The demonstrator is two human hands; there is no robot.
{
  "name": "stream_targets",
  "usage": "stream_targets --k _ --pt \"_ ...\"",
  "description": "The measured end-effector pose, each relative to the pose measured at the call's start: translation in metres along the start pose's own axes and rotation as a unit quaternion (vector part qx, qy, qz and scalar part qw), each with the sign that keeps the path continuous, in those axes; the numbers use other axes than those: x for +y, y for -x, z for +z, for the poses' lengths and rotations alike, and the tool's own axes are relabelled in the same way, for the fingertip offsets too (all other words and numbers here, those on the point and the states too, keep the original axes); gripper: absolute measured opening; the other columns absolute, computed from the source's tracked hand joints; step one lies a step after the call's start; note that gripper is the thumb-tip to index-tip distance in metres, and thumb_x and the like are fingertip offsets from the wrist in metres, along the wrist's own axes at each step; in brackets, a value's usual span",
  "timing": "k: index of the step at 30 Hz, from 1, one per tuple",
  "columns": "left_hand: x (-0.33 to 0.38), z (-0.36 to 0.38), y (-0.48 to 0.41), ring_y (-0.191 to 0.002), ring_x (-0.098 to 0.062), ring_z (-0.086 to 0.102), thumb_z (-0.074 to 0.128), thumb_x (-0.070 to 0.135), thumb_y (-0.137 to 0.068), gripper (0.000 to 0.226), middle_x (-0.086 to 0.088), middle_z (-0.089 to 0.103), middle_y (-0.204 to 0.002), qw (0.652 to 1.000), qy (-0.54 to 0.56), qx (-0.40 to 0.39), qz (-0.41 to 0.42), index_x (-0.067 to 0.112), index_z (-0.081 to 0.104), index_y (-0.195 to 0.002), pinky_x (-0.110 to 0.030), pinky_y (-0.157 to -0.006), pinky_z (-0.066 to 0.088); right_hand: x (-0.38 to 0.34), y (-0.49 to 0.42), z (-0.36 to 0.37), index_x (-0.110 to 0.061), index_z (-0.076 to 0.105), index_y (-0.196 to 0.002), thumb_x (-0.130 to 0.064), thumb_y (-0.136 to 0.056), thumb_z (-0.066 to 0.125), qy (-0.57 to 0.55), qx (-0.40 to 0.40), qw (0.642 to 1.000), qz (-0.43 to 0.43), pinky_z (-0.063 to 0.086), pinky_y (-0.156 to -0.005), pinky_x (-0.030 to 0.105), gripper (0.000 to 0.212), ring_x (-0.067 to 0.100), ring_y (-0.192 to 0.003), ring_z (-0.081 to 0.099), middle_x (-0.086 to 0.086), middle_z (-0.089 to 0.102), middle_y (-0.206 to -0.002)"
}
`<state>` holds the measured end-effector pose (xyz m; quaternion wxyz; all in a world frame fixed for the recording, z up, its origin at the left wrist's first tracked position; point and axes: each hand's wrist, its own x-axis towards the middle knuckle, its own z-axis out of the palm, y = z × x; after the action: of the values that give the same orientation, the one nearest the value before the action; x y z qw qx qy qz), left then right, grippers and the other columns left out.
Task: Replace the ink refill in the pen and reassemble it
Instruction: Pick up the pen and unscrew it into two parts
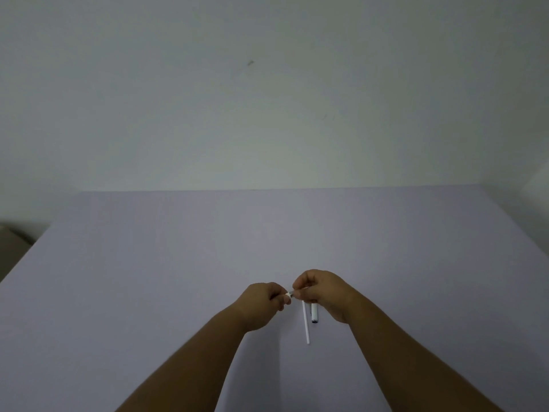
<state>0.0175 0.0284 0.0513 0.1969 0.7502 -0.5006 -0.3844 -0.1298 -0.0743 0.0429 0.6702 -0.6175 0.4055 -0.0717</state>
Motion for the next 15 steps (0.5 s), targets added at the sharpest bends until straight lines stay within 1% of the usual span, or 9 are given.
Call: stream_targets --k 2,4,5,7,9,11,13,14,15 --pt "0.0004 -0.0010 0.0010 -0.081 -0.013 0.054 0.045 0.026 -0.097 0.028 -0.009 0.069 -0.101 1.000 -0.004 0.001 0.001 0.011 0.067 -0.106 -0.020 -0.069 0.041 -0.0013 0.0025 -0.0001 -0.013 0.068 -0.087 -0.012 -0.081 0.069 -0.017 -0.007 1.000 0.016 0.053 -0.069 0.023 0.006 0.014 -0.073 0.061 0.004 0.068 -0.081" --pt "0.0006 -0.0023 0.0023 -0.082 -0.014 0.054 0.045 0.026 -0.097 0.028 -0.006 0.066 -0.095 1.000 -0.006 0.003 0.002 0.011 0.067 -0.106 -0.021 -0.072 0.041 -0.0017 0.0032 -0.0004 -0.010 0.070 -0.083 -0.027 -0.082 0.069 0.004 -0.002 0.999 0.032 0.053 -0.066 0.025 0.017 0.013 -0.067 0.060 0.003 0.070 -0.074" --pt "0.0006 -0.0026 0.0029 -0.082 -0.014 0.054 0.045 0.026 -0.097 0.028 -0.005 0.066 -0.094 1.000 -0.007 0.004 0.002 0.011 0.067 -0.106 -0.021 -0.073 0.041 -0.0018 0.0037 -0.0003 -0.010 0.070 -0.080 -0.028 -0.083 0.068 0.019 0.004 0.999 0.034 0.051 -0.065 0.025 0.018 0.013 -0.064 0.059 0.002 0.069 -0.071" --pt "0.0010 -0.0022 0.0037 -0.082 -0.014 0.054 0.045 0.026 -0.097 0.028 -0.007 0.066 -0.094 1.000 -0.007 0.004 0.001 0.011 0.067 -0.106 -0.021 -0.073 0.041 -0.0008 0.0041 -0.0003 -0.012 0.068 -0.078 -0.013 -0.082 0.066 0.034 0.005 0.999 0.019 0.050 -0.066 0.024 0.005 0.012 -0.067 0.058 0.002 0.067 -0.073" --pt "0.0021 -0.0015 0.0048 -0.081 -0.014 0.053 0.045 0.025 -0.097 0.028 -0.007 0.065 -0.093 1.000 -0.007 0.005 0.001 0.011 0.067 -0.106 -0.020 -0.070 0.041 0.0003 0.0033 -0.0005 -0.016 0.066 -0.081 -0.005 -0.080 0.067 0.034 0.001 0.999 -0.006 0.052 -0.070 0.022 0.011 0.012 -0.074 0.061 0.002 0.066 -0.080" --pt "0.0027 -0.0015 0.0058 -0.081 -0.014 0.053 0.044 0.025 -0.098 0.028 -0.008 0.066 -0.095 1.000 -0.011 0.005 0.003 0.010 0.067 -0.107 -0.020 -0.070 0.040 -0.0019 0.0049 0.0008 -0.016 0.067 -0.084 -0.014 -0.081 0.069 0.014 -0.002 1.000 0.007 0.053 -0.068 0.022 0.004 0.013 -0.074 0.062 0.002 0.068 -0.081" --pt "0.0032 -0.0018 0.0065 -0.080 -0.014 0.053 0.045 0.025 -0.098 0.028 -0.007 0.066 -0.095 1.000 -0.012 0.006 0.004 0.011 0.067 -0.106 -0.021 -0.071 0.041 -0.0036 0.0052 0.0011 -0.012 0.068 -0.082 -0.028 -0.084 0.067 0.015 0.008 1.000 0.019 0.053 -0.065 0.023 0.017 0.012 -0.066 0.060 0.003 0.069 -0.075" --pt "0.0037 -0.0019 0.0067 -0.080 -0.014 0.053 0.045 0.026 -0.097 0.028 -0.007 0.066 -0.095 1.000 -0.011 0.006 0.004 0.011 0.067 -0.106 -0.021 -0.071 0.042 -0.0039 0.0062 0.0009 -0.012 0.067 -0.078 -0.028 -0.085 0.066 0.027 0.016 0.999 0.018 0.052 -0.064 0.024 0.017 0.012 -0.064 0.059 0.003 0.068 -0.073" --pt "0.0042 -0.0018 0.0070 -0.080 -0.014 0.053 0.046 0.026 -0.097 0.027 -0.008 0.066 -0.095 1.000 -0.010 0.006 0.005 0.011 0.067 -0.105 -0.021 -0.070 0.042 -0.0027 0.0060 0.0003 -0.013 0.065 -0.076 -0.023 -0.085 0.065 0.035 0.019 0.999 0.011 0.051 -0.064 0.024 0.013 0.011 -0.063 0.058 0.003 0.067 -0.073"
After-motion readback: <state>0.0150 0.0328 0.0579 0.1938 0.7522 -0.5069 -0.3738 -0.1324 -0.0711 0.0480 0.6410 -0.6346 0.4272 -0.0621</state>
